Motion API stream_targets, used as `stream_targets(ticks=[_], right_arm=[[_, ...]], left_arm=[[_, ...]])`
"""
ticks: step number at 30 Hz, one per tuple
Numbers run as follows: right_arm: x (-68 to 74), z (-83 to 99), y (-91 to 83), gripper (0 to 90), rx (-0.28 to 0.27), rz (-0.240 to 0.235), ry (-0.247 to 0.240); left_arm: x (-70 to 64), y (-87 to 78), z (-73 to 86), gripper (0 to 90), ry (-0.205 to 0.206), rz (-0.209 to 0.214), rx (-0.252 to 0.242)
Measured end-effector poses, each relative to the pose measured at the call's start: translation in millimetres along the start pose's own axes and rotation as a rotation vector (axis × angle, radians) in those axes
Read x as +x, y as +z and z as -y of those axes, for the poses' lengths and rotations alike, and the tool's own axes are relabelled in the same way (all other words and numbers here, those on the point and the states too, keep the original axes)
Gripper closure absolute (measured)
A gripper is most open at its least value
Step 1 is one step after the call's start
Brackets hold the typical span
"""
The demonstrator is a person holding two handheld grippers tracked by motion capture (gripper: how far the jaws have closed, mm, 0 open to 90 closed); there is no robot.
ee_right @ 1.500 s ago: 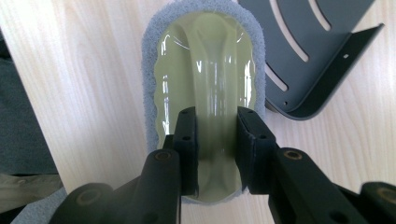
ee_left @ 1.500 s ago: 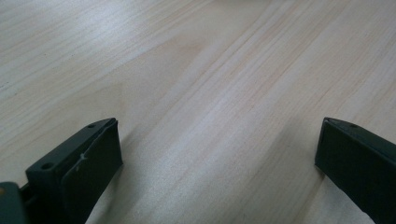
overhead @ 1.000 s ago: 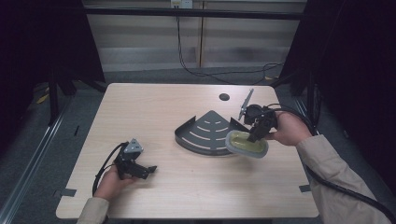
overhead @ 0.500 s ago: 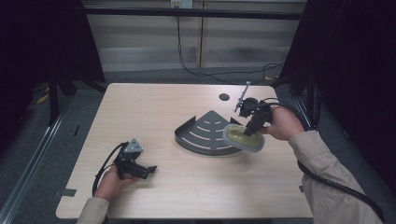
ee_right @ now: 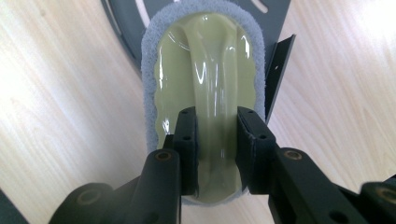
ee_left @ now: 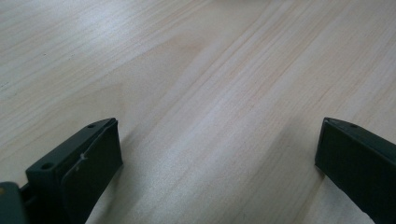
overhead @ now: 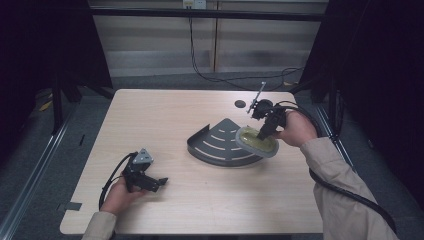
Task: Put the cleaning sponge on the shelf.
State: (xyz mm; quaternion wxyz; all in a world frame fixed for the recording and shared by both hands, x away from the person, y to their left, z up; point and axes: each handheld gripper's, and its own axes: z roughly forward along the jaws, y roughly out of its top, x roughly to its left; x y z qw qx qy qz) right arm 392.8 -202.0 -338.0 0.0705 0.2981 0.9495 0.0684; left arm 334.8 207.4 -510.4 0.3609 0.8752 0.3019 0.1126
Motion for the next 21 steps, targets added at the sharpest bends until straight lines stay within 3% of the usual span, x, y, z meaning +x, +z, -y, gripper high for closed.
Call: stream_targets(ticks=[21], right_arm=[[-11.7, -11.0, 15.4, 71.5, -0.012, -0.002, 0.082]], left_arm=[[0.0, 0.0, 0.0, 0.0, 0.000, 0.000, -0.001]])
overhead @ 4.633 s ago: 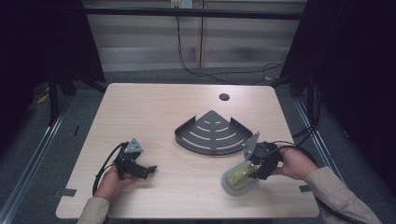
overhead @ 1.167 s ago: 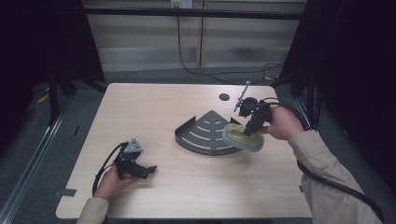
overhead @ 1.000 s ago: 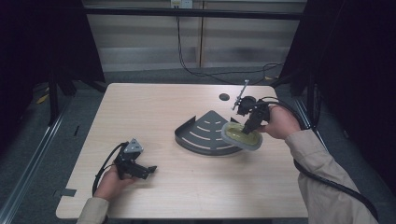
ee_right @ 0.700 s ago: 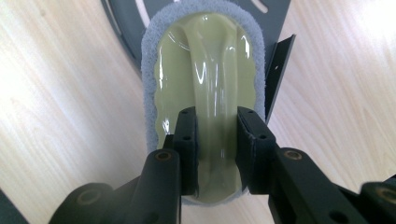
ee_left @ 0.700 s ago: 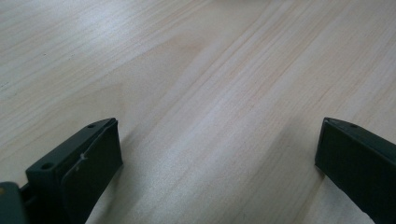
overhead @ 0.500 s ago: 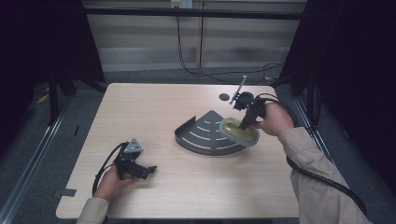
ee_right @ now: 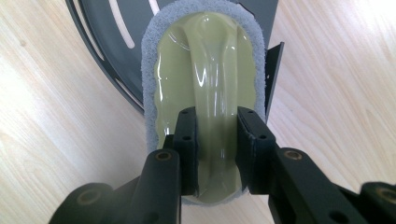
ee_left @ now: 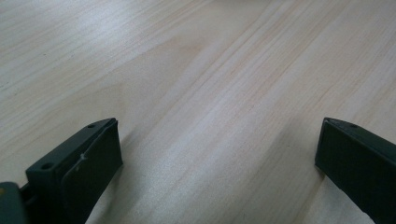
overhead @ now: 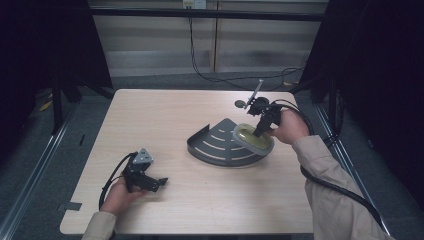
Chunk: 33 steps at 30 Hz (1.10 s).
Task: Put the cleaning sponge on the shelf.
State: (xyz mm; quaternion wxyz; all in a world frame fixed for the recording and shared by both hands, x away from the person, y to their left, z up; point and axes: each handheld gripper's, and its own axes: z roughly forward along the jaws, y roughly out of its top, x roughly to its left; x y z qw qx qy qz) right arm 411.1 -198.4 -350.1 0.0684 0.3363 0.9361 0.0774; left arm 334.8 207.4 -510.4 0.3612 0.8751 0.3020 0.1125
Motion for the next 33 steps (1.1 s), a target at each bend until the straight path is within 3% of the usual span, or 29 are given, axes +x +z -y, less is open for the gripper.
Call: stream_targets(ticks=[15, 25, 33], right_arm=[[-4.7, -8.7, 9.5, 71.5, -0.007, 0.005, 0.029], [-5.4, -13.5, 20.8, 71.5, -0.011, 0.004, 0.089], [-8.7, -15.5, 26.3, 71.5, -0.017, 0.010, 0.109]], left_arm=[[0.0, 0.0, 0.0, 0.0, 0.000, 0.000, 0.000], [0.0, 0.0, 0.0, 0.0, 0.001, 0.000, 0.000], [0.0, 0.0, 0.0, 0.0, 0.000, 0.000, 0.000]])
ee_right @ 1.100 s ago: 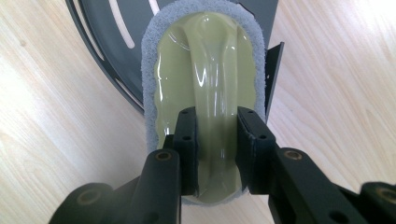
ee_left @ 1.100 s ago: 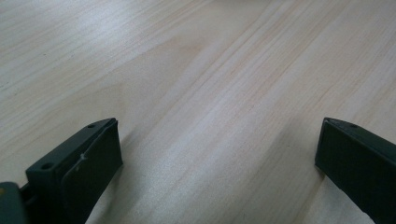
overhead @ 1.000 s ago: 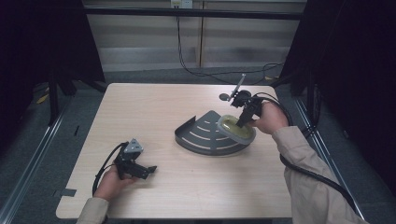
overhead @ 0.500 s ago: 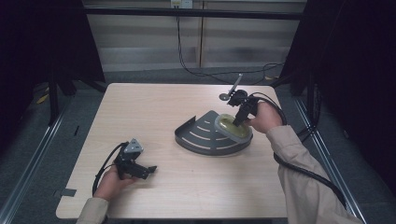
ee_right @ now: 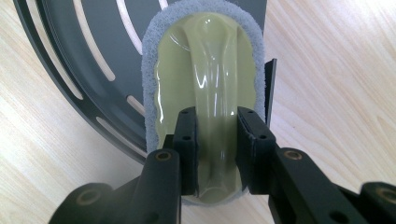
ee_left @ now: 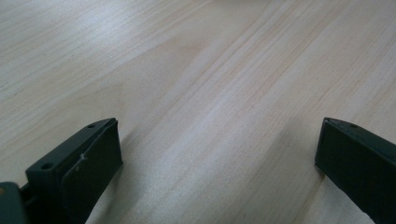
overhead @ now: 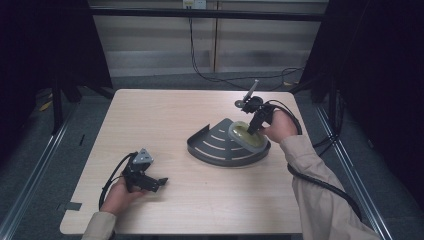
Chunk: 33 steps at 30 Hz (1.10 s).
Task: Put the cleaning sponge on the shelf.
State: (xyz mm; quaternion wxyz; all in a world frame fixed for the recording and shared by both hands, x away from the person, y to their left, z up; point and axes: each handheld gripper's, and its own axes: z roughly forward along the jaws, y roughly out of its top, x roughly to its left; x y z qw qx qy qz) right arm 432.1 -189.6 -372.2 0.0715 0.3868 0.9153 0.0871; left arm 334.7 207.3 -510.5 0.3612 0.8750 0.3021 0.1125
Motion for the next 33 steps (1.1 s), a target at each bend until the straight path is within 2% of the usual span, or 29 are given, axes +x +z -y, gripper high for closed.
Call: stream_targets(ticks=[6, 7, 19, 21, 33], right_arm=[[0.0, -1.4, 2.6, 71.5, 0.012, 0.006, -0.001], [-0.3, -2.0, 3.7, 71.5, 0.025, 0.007, -0.015], [-1.9, -2.3, 11.1, 71.4, 0.024, 0.011, 0.003], [-2.8, -2.3, 12.3, 71.4, 0.027, -0.002, 0.007], [-5.5, -3.3, 24.0, 71.4, 0.036, 0.000, -0.006]], left_arm=[[0.0, 0.0, 0.0, 0.0, 0.000, 0.000, 0.000], [0.0, 0.0, 0.0, 0.0, 0.000, 0.000, 0.000], [0.0, 0.0, 0.0, 0.0, 0.000, 0.000, 0.000], [0.0, 0.0, 0.0, 0.0, 0.001, 0.000, 0.001], [0.1, 0.0, 0.0, 0.0, 0.002, 0.000, 0.001]])
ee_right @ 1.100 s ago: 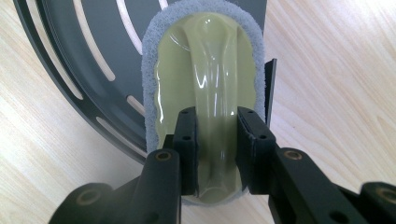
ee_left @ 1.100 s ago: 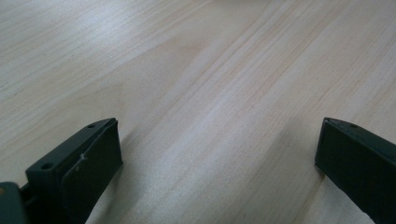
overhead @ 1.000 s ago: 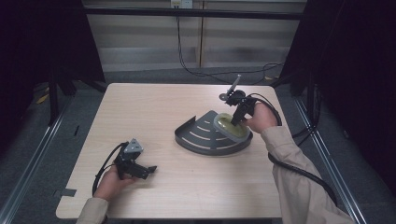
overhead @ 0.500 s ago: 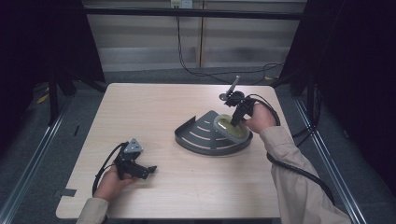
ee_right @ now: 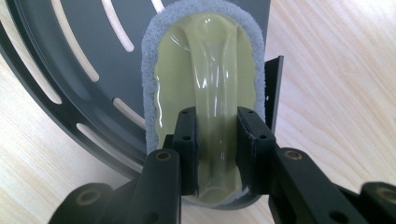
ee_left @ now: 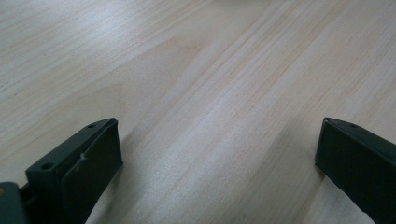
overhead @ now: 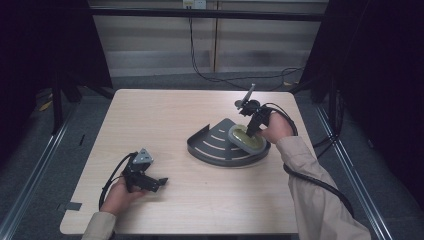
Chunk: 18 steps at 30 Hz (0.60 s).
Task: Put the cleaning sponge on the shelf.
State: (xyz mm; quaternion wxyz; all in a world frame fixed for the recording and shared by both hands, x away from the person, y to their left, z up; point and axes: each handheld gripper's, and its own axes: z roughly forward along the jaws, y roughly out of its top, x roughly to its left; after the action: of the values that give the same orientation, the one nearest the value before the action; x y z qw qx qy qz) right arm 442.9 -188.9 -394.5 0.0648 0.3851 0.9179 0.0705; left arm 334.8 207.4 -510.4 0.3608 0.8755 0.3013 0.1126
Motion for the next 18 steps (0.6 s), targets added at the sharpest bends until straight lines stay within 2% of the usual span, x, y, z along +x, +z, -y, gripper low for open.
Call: stream_targets(ticks=[15, 18], right_arm=[[-0.3, 1.2, 9.4, 71.4, 0.007, -0.005, 0.022], [-1.5, 2.5, 11.4, 71.4, 0.005, -0.002, 0.014]], left_arm=[[-0.2, 0.3, 0.1, 0.0, -0.003, -0.002, -0.004], [-0.2, 0.3, 0.1, 0.0, -0.003, -0.002, -0.003]])
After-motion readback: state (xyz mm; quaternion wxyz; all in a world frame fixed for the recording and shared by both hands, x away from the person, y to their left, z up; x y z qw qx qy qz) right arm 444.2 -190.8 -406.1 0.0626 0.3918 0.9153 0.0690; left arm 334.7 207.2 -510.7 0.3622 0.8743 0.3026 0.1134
